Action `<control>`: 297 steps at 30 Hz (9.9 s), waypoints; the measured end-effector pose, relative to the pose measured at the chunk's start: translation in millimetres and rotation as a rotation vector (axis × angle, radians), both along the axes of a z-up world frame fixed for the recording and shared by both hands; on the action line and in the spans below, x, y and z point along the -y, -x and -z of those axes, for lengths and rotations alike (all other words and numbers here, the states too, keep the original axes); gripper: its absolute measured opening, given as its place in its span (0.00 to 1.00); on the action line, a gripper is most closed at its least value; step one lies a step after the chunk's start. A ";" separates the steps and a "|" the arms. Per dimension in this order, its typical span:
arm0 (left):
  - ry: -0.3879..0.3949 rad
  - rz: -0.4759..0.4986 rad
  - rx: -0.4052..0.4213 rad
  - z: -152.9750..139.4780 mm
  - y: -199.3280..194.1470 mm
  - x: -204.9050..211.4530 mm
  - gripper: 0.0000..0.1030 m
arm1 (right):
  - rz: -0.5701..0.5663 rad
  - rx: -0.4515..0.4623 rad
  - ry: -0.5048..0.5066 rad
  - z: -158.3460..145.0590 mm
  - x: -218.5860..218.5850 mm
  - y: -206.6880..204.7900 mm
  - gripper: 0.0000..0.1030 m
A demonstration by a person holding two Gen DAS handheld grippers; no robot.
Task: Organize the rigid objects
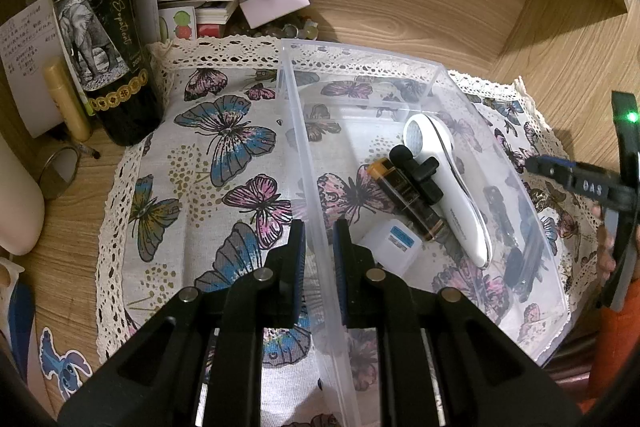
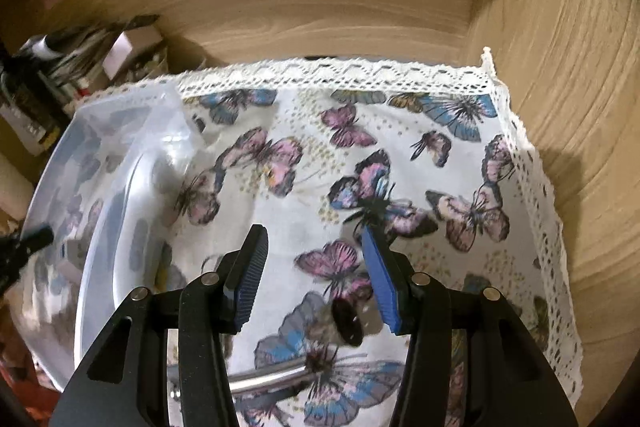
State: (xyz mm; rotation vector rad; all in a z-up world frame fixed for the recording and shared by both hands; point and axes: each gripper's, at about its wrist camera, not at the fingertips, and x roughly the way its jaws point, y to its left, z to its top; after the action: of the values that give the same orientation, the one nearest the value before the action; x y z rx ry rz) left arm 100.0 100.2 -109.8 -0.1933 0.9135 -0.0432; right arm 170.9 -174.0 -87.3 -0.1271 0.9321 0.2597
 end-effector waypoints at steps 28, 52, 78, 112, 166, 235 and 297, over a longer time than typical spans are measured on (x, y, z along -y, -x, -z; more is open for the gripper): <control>-0.002 0.000 0.000 0.0 -0.1 1.3 0.13 | -0.112 0.052 0.068 18.3 -44.4 14.4 0.05; -0.003 -0.001 -0.001 0.4 0.2 1.3 0.13 | -0.109 0.005 0.109 41.0 -42.8 -1.3 0.11; -0.004 -0.001 -0.001 0.3 0.1 2.0 0.13 | -0.068 -0.005 0.084 29.7 -29.4 2.9 0.34; -0.006 -0.001 -0.001 0.3 0.2 2.4 0.13 | -0.180 0.298 -0.020 -65.6 -53.7 45.2 0.21; -0.009 0.000 -0.007 1.9 0.5 2.2 0.13 | 0.032 0.122 0.021 -21.8 6.2 21.4 0.53; -0.006 0.000 -0.007 2.1 -1.4 4.8 0.13 | -0.349 0.106 -0.003 -23.8 -121.0 38.0 0.49; -0.017 0.009 -0.004 1.9 -3.2 8.0 0.13 | -0.080 0.253 -0.110 -48.5 -28.5 61.3 0.14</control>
State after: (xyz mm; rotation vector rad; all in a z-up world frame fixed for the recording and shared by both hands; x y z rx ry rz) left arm 103.2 92.2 -111.7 -0.1732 0.9187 -0.0430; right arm 109.6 -145.5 -38.8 -0.0935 0.6609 0.3592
